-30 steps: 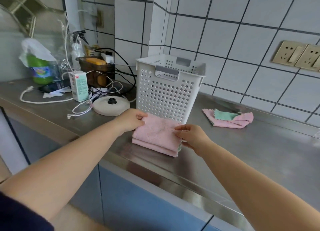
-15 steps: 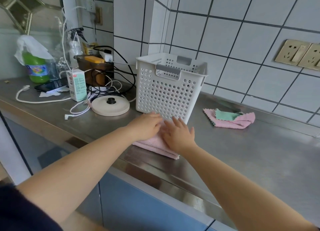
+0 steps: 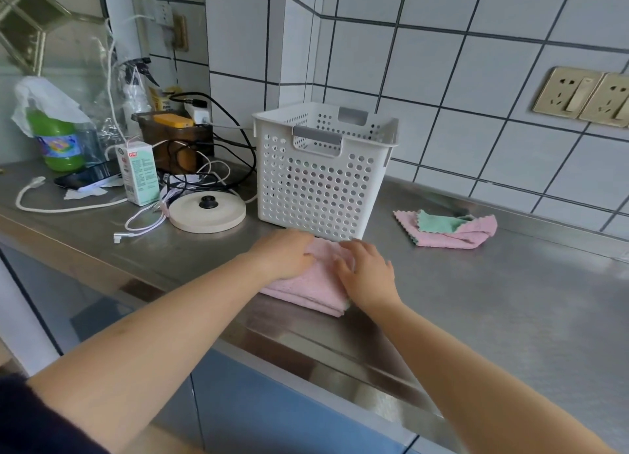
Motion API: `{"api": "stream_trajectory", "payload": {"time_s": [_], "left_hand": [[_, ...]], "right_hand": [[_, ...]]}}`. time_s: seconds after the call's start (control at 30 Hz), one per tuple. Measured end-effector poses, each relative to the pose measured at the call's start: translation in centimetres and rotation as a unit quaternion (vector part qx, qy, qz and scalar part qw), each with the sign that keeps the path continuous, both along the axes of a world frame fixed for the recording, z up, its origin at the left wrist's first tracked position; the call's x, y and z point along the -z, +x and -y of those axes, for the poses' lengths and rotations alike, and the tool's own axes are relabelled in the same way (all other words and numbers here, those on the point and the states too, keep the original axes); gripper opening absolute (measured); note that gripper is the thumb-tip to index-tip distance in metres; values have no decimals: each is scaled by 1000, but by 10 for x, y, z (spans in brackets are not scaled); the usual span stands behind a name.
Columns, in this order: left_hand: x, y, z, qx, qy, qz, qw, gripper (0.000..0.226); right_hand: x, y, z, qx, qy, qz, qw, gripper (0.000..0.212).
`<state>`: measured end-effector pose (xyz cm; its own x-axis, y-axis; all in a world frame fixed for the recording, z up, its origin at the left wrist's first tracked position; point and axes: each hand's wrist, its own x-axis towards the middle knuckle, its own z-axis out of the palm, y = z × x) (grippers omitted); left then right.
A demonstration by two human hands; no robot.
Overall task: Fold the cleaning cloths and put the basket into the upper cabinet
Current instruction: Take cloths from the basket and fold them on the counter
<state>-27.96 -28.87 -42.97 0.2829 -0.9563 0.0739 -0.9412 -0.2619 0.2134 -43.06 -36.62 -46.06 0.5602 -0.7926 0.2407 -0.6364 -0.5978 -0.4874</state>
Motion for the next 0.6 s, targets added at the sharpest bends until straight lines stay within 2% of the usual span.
{"api": "stream_trajectory", "payload": {"time_s": [0.07,0.2,0.4,0.6], "left_hand": [[-5,-14,8,18,-52,-11,998,29],[-9,-50,38,73,-78,-86,991,30],[-6,-100,109,85,-66,-191,976,31],[8,-119,184,53,-63,-262,961,26]], "right_hand": [[-1,-18,13,22,7,43,999,30],[-10,-56,47,57,14,48,997,25],[-19,-104,112,116,10,-7,993,33],[-16,-110,174,82,3,-88,993,38]]}}
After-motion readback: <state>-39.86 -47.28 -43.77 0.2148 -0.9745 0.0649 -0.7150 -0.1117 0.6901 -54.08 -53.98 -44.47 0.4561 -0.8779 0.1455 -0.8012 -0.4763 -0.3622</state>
